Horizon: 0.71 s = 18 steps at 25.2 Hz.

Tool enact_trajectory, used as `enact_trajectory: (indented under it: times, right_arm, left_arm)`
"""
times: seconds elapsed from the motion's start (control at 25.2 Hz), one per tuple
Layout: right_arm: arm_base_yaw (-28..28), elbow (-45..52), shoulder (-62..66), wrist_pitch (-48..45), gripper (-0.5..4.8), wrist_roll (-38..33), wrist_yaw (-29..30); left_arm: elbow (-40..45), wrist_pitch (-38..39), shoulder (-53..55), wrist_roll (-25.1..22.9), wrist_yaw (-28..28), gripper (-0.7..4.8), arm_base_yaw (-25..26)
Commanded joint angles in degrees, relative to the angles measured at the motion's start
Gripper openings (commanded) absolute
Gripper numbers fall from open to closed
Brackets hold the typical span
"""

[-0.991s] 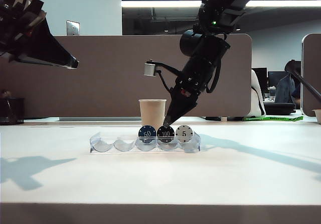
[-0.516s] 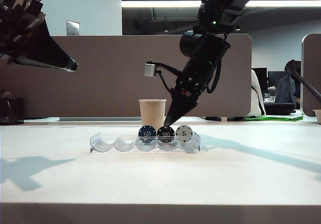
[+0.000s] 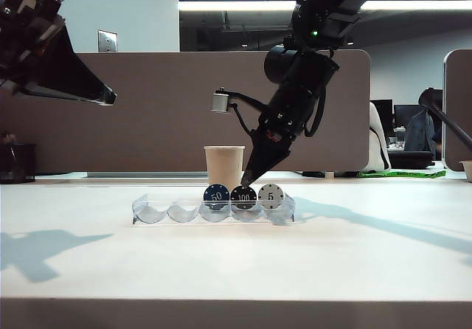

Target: Pick up the chip with the greater value and put it into the paper cup.

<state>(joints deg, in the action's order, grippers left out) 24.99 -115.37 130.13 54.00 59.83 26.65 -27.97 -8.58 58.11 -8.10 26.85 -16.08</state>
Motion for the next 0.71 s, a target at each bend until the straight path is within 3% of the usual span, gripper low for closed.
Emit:
enact_trajectory:
  times: [0.04,0.2,0.71]
  right_arm:
    - [0.0,-0.2,-0.4,0.2,0.00,-0.1,0.4]
    - [0.0,-0.2,-0.4,-0.1,0.23,-0.1,0.4]
    - [0.0,-0.2,-0.4,-2.1,0.23,-0.1,0.4]
  left_arm:
    - [-0.1,-0.1,0.0,0.0,0.4,-0.05,0.0]
    - [-0.1,-0.1,0.0,0.0,0.4,-0.05,0.0]
    - [-0.2,0.0,0.0,0.2,0.4,-0.05,0.0]
